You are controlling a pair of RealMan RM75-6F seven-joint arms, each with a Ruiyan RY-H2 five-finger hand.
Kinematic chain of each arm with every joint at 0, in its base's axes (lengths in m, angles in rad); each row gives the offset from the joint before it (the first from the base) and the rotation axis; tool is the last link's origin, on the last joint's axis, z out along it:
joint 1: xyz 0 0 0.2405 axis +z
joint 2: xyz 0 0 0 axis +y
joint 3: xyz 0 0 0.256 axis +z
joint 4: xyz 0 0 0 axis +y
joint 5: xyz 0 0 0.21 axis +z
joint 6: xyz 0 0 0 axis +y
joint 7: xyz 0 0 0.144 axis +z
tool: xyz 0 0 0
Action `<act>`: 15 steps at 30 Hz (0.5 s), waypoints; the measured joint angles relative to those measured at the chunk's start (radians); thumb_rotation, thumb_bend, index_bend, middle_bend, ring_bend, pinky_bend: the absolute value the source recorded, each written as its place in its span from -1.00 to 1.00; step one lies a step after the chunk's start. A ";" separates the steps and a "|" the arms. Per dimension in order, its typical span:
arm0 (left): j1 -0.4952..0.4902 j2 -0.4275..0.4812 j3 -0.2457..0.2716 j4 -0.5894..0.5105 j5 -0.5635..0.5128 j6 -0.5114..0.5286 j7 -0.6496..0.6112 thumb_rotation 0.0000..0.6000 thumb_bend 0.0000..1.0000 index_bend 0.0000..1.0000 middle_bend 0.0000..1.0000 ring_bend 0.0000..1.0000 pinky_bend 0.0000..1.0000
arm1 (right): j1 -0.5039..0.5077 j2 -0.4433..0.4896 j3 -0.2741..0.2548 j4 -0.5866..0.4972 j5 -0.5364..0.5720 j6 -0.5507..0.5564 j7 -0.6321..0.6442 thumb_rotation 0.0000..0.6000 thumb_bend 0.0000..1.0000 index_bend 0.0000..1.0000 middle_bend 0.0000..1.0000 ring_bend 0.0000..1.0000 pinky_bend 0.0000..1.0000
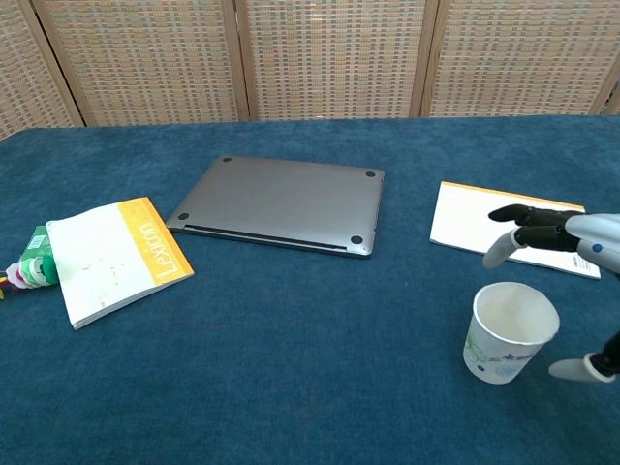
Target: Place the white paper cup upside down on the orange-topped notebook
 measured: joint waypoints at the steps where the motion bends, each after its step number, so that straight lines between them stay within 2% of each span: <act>1: 0.000 0.000 0.000 0.000 -0.001 0.000 0.000 1.00 -0.65 -1.00 -1.00 -1.00 -1.00 | 0.003 -0.003 0.002 0.001 0.009 -0.003 -0.005 1.00 -0.60 -0.41 -1.00 -1.00 -1.00; 15: -0.002 -0.001 0.001 0.001 -0.004 -0.006 -0.002 1.00 -0.65 -1.00 -1.00 -1.00 -1.00 | 0.062 -0.062 0.036 0.021 0.125 -0.024 -0.125 1.00 -0.57 -0.29 -1.00 -1.00 -1.00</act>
